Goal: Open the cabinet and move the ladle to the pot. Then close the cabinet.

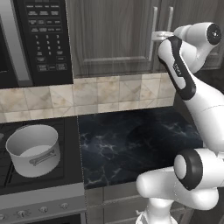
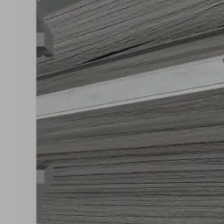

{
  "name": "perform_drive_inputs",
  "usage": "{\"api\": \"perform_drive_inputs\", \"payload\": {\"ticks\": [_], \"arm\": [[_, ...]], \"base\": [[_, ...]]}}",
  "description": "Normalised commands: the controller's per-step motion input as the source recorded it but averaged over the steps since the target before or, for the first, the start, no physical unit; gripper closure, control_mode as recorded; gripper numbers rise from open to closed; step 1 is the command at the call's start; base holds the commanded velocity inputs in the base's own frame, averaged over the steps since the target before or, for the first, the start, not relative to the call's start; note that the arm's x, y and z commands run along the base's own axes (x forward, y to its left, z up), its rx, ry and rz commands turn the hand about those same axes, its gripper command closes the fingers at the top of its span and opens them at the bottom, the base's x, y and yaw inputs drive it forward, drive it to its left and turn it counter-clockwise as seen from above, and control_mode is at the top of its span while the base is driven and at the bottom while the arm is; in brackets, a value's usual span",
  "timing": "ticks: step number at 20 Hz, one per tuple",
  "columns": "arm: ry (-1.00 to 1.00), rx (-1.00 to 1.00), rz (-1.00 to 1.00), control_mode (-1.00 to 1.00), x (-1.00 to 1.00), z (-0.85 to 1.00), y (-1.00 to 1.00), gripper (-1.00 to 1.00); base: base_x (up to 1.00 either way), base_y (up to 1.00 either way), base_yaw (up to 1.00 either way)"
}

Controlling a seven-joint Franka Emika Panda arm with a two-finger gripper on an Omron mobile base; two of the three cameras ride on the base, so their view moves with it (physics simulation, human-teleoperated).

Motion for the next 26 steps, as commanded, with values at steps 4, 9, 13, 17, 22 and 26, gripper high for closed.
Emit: {"api": "perform_drive_inputs", "payload": {"ticks": [4,9,13,17,22,26], "arm": [[0.00,0.00,0.03,-1.00,0.41,-0.08,-0.17,-1.00],[0.01,0.00,0.02,-1.00,0.36,-0.11,-0.12,-1.00],[0.06,0.00,0.00,-1.00,0.33,-0.17,-0.01,-1.00],[0.07,0.00,0.00,-1.00,0.31,-0.22,0.00,-1.00],[0.10,0.00,0.00,-1.00,0.28,-0.26,0.00,1.00],[0.00,0.00,0.00,-1.00,0.14,-0.25,-0.02,1.00]], "base": [[0.00,0.00,0.00],[0.00,0.00,0.00],[0.00,0.00,0.00],[0.00,0.00,0.00],[0.00,0.00,0.00],[0.00,0.00,0.00]]}}
